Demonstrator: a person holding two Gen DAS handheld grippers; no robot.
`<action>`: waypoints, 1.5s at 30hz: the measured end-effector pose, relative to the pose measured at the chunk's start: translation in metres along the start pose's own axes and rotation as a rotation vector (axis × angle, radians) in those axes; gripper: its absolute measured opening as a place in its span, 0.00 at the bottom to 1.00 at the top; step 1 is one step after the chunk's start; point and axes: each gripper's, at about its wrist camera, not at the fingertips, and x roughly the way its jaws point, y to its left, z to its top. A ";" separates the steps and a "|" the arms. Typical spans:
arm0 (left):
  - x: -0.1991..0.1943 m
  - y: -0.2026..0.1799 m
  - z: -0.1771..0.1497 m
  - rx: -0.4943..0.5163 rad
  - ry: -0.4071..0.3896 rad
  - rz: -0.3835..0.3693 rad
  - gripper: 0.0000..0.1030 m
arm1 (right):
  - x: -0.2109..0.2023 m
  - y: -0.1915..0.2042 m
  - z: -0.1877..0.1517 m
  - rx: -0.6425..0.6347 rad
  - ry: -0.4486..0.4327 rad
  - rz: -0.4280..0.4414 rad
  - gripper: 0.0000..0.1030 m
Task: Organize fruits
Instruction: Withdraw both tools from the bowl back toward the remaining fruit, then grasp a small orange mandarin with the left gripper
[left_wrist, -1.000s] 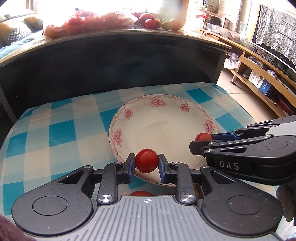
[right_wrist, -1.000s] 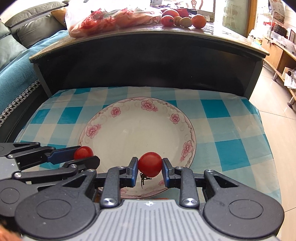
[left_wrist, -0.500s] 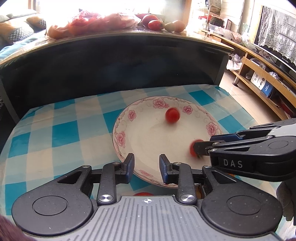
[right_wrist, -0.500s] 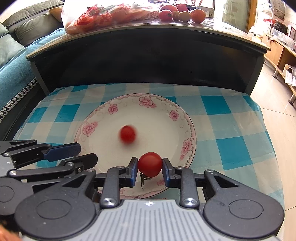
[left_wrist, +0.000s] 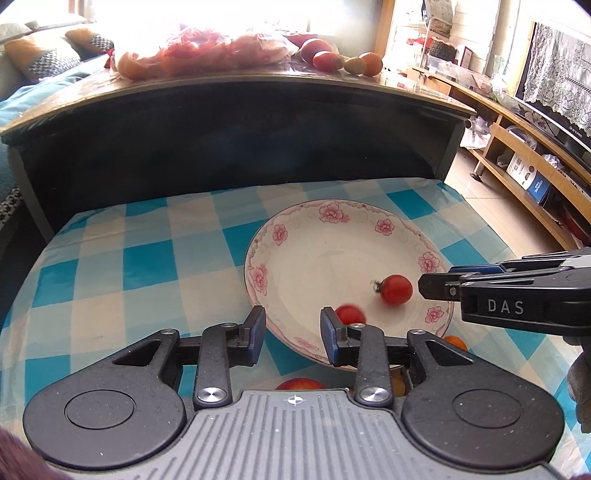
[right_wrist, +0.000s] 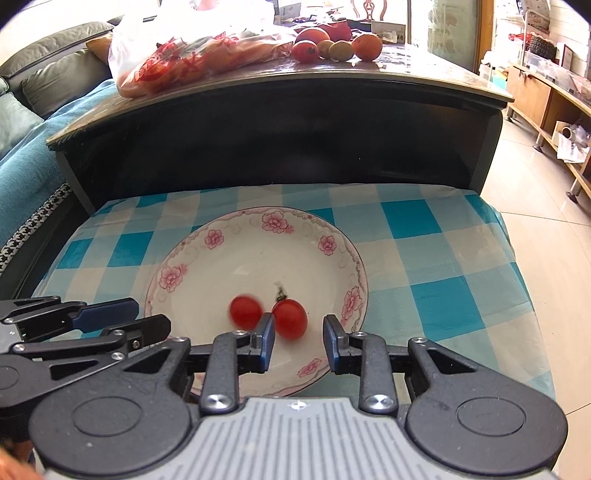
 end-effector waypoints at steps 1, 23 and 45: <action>-0.002 0.001 -0.001 0.001 -0.001 0.001 0.40 | -0.002 0.000 -0.001 0.002 -0.001 -0.001 0.32; -0.038 0.006 -0.042 -0.016 0.061 -0.002 0.44 | -0.036 -0.001 -0.030 0.020 0.007 0.014 0.33; -0.021 -0.005 -0.076 0.037 0.136 -0.015 0.48 | -0.045 -0.018 -0.047 0.069 0.034 0.014 0.37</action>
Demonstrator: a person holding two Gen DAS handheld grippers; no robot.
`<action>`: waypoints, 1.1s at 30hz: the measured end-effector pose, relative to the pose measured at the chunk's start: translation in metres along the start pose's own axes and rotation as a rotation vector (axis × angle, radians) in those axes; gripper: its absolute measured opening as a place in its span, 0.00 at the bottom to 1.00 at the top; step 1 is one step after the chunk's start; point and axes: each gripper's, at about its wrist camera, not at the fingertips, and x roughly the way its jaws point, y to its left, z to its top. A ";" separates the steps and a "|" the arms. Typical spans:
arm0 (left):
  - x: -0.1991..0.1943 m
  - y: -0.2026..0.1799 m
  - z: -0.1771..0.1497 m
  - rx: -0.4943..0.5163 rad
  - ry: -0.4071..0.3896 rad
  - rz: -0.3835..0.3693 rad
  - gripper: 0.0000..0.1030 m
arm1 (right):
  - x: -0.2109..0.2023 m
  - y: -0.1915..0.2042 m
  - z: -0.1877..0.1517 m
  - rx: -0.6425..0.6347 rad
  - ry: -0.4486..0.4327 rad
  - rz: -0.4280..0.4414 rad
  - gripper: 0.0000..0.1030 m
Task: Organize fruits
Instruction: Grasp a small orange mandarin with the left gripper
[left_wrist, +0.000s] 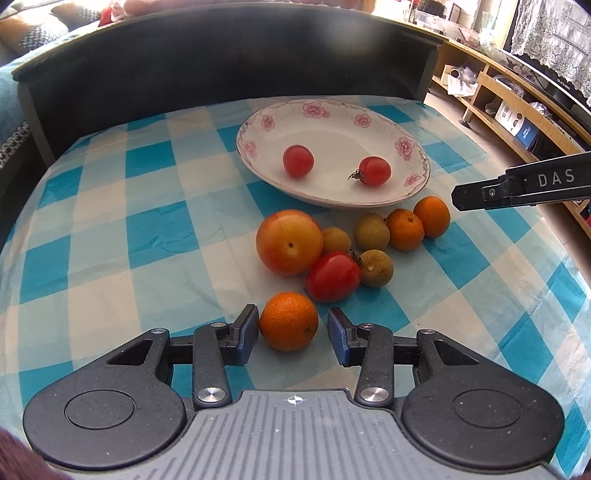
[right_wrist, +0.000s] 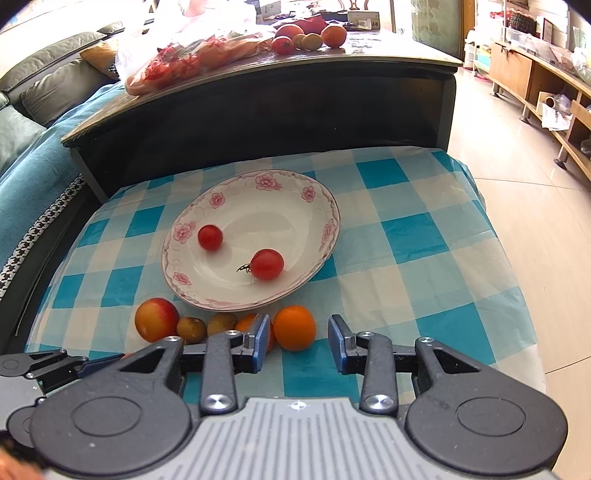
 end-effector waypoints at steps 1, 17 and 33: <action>0.001 0.000 0.001 0.000 -0.001 -0.002 0.48 | 0.001 -0.001 0.000 0.001 0.003 0.000 0.37; 0.001 -0.003 0.003 -0.005 0.000 -0.006 0.41 | 0.030 0.001 0.006 0.012 0.065 0.003 0.42; 0.003 -0.011 0.003 0.027 -0.005 0.013 0.43 | 0.054 0.005 0.007 -0.001 0.106 -0.026 0.42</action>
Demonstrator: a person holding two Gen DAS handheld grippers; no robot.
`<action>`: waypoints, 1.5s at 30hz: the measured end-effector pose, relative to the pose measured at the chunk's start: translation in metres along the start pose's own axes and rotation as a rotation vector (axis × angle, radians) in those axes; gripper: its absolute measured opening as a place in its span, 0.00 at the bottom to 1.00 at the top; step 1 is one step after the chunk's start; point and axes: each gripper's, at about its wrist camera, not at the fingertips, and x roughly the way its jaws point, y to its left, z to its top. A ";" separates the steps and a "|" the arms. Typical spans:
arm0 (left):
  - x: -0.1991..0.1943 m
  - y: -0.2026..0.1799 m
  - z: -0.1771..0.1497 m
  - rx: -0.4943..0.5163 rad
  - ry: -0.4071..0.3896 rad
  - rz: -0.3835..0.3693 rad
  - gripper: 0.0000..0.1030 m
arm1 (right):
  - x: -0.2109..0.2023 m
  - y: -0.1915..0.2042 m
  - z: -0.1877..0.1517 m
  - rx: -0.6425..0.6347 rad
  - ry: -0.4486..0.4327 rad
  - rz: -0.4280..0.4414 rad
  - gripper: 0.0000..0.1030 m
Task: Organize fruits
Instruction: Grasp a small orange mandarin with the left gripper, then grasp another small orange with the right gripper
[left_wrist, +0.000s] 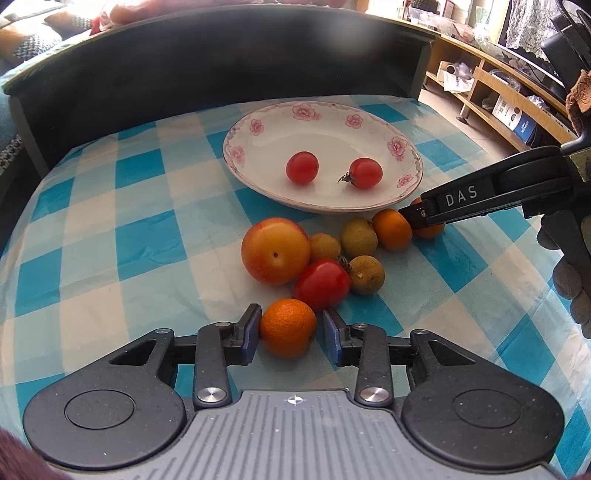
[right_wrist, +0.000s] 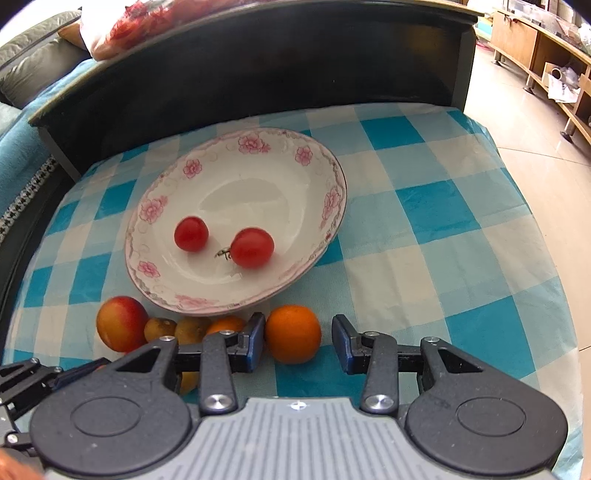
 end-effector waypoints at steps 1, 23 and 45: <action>0.000 -0.001 0.000 0.001 0.000 0.001 0.43 | 0.000 0.001 0.000 -0.005 -0.002 -0.005 0.42; 0.001 -0.007 -0.002 0.044 -0.003 0.032 0.42 | -0.004 0.009 -0.007 -0.061 -0.011 -0.046 0.35; -0.012 -0.016 -0.013 0.090 0.002 0.041 0.39 | -0.051 0.029 -0.066 -0.073 -0.010 -0.047 0.35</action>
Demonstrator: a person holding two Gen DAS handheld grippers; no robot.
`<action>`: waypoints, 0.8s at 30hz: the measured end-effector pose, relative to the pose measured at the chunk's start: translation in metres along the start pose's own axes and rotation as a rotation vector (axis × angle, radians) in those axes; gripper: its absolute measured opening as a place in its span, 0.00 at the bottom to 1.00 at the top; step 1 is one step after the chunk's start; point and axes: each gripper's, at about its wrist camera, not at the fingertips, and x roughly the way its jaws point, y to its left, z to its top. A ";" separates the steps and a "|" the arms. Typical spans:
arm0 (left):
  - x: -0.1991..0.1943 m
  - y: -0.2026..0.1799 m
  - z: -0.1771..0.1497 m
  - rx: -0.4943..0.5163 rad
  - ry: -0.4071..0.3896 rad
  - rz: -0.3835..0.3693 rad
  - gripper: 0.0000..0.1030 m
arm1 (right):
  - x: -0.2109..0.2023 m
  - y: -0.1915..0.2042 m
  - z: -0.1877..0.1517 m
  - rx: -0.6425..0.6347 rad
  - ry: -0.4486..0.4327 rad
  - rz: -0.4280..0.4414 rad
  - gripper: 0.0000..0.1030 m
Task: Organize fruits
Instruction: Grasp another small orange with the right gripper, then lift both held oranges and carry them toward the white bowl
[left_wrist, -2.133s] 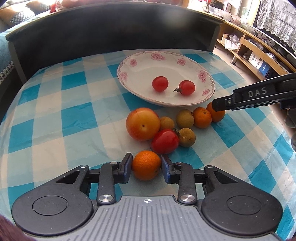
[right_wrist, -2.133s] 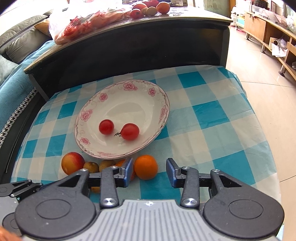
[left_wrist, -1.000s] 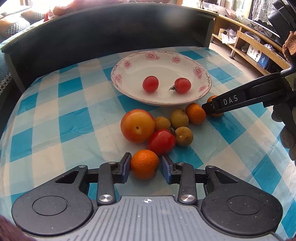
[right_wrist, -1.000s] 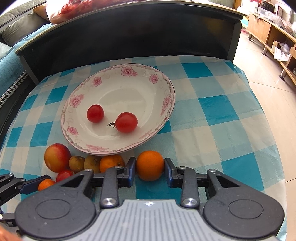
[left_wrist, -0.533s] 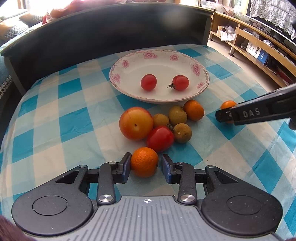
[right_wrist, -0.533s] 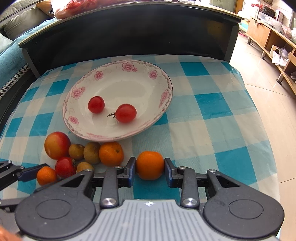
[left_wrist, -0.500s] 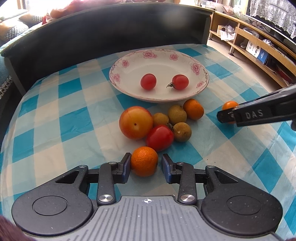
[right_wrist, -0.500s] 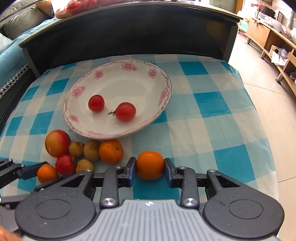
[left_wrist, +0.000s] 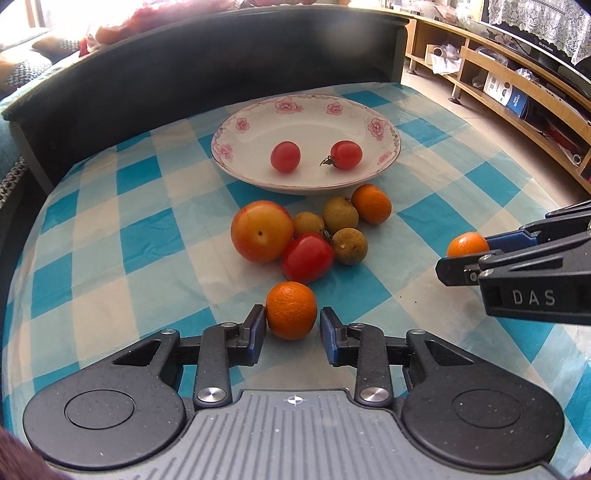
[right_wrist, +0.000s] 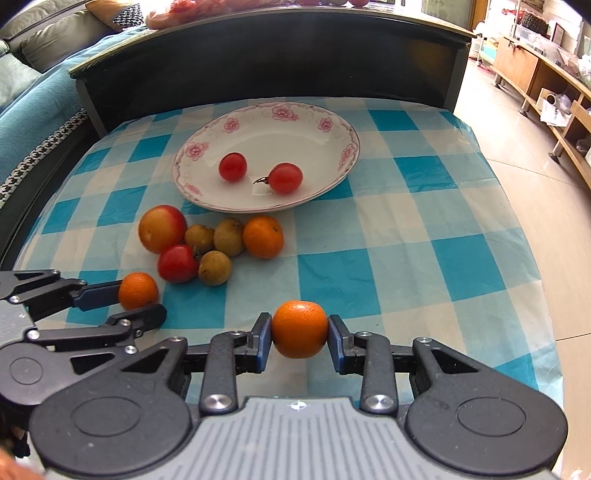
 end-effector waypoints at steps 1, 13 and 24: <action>0.000 -0.001 0.000 0.000 -0.001 -0.001 0.39 | -0.001 0.001 -0.001 -0.001 0.001 0.001 0.35; 0.000 -0.001 -0.005 -0.006 0.005 0.004 0.42 | -0.003 0.007 -0.006 -0.003 0.004 0.008 0.35; -0.004 0.010 -0.012 -0.043 -0.012 0.010 0.42 | -0.001 0.006 -0.005 -0.003 0.017 0.018 0.35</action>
